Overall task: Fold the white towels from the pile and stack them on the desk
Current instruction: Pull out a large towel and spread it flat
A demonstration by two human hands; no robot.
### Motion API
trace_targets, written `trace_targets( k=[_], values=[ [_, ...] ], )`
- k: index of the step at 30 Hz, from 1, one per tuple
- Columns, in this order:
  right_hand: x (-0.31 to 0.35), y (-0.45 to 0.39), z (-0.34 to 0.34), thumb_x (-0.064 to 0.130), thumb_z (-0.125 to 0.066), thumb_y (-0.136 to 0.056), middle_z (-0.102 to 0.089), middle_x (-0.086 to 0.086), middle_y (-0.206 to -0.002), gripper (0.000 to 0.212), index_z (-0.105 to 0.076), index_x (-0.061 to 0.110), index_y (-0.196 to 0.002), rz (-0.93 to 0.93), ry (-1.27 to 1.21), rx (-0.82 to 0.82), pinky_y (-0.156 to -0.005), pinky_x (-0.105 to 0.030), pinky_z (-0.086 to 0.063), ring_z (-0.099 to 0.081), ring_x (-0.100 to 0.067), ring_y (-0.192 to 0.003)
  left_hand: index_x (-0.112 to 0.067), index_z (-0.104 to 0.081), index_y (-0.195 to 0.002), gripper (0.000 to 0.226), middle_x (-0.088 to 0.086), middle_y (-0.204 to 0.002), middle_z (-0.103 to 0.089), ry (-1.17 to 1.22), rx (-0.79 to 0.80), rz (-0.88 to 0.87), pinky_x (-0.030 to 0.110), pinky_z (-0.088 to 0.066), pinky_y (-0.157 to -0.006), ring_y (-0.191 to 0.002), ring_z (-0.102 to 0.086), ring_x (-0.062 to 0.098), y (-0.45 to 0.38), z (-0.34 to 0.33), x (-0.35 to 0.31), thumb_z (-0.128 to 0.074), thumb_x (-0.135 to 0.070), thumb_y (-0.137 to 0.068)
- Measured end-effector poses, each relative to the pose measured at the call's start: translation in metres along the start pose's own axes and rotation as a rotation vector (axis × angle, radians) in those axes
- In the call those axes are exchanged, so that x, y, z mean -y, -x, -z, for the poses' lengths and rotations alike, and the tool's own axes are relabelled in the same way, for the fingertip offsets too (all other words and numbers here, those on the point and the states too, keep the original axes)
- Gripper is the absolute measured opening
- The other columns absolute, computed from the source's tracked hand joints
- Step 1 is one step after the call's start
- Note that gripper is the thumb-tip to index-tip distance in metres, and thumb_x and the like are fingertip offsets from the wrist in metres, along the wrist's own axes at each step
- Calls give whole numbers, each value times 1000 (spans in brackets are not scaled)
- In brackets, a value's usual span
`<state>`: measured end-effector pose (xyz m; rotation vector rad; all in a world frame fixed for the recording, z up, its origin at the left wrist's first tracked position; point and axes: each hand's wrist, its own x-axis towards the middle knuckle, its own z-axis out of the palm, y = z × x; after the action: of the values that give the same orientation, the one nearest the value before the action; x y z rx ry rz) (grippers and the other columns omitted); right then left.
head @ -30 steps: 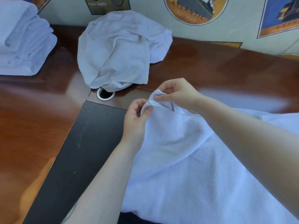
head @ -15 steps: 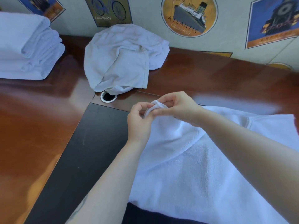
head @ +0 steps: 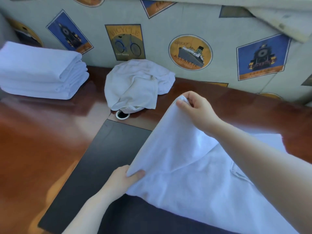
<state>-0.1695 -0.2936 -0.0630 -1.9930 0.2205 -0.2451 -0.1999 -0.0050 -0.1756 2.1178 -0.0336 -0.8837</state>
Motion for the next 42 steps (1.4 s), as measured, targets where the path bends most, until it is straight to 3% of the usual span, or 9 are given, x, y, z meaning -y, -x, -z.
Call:
trace_targets(
  k=[4,7,10,14,18,25,29,32,42],
  values=[
    [27,21,18,36,-61,-92,-57,13,-78,12,-57,27,-86,102,208,-24,-58,-14,-41,-50,5,-66,-9,-35,-71,53,-2,-74,-35,-115,-14,-106,29,-22,-63,-63,-29,12,28,9,27,-64,-49,-87],
    [50,41,47,40,-66,-89,-60,14,-76,17,-56,29,-82,148,308,-16,-66,-29,-46,-56,-4,-73,-8,-52,-82,39,1,-83,-49,-208,-63,-152,26,-32,-64,-68,-43,11,49,12,31,-66,-43,-87],
    [78,64,89,36,-74,-85,-60,15,-71,20,-57,28,-79,225,379,-29,-63,-22,-43,-54,2,-66,-22,-66,-90,18,-2,-96,-59,-225,-80,-264,13,-41,-67,-78,-57,-2,71,24,19,-71,-38,-85],
    [115,96,146,33,-75,-83,-65,3,-83,24,-63,16,-94,326,703,9,-72,-32,-44,-61,-19,-81,-33,-65,-81,13,-12,-95,-58,-382,-112,-413,18,-42,-77,-84,-55,-2,99,49,-22,-66,-43,-90],
    [142,123,184,33,-72,-86,-59,6,-85,23,-63,19,-102,342,1027,18,-70,-33,-40,-58,-23,-87,-14,-62,-76,25,-2,-88,-57,-435,-263,-492,20,-34,-65,-79,-54,14,120,67,-69,-63,-32,-93],
    [189,149,227,31,-65,-91,-67,-5,-95,19,-58,19,-104,389,966,-309,-71,-39,-47,-58,-29,-88,-6,-58,-66,36,6,-77,-52,-513,-612,-712,34,-33,-62,-73,-51,25,182,115,-174,-62,-28,-95],
    [201,162,241,30,-61,-95,-67,-7,-95,17,-59,18,-107,422,923,-430,-72,-39,-49,-57,-27,-83,1,-62,-72,35,9,-83,-52,-533,-772,-790,43,-41,-73,-79,-53,31,216,140,-219,-63,-25,-94],
    [200,170,246,31,-58,-96,-67,-6,-95,17,-61,20,-108,440,892,-502,-68,-34,-43,-56,-25,-81,-16,-65,-69,25,8,-85,-53,-527,-819,-882,47,-45,-74,-79,-55,32,240,151,-241,-63,-20,-94],
    [248,175,259,33,-54,-98,-69,-11,-99,20,-60,19,-111,458,828,-699,-63,-33,-35,-59,-33,-85,-27,-67,-106,23,1,-103,-52,-814,-1161,-921,33,-31,-61,-84,-52,25,292,185,-286,-44,-28,-104]
  ],
)
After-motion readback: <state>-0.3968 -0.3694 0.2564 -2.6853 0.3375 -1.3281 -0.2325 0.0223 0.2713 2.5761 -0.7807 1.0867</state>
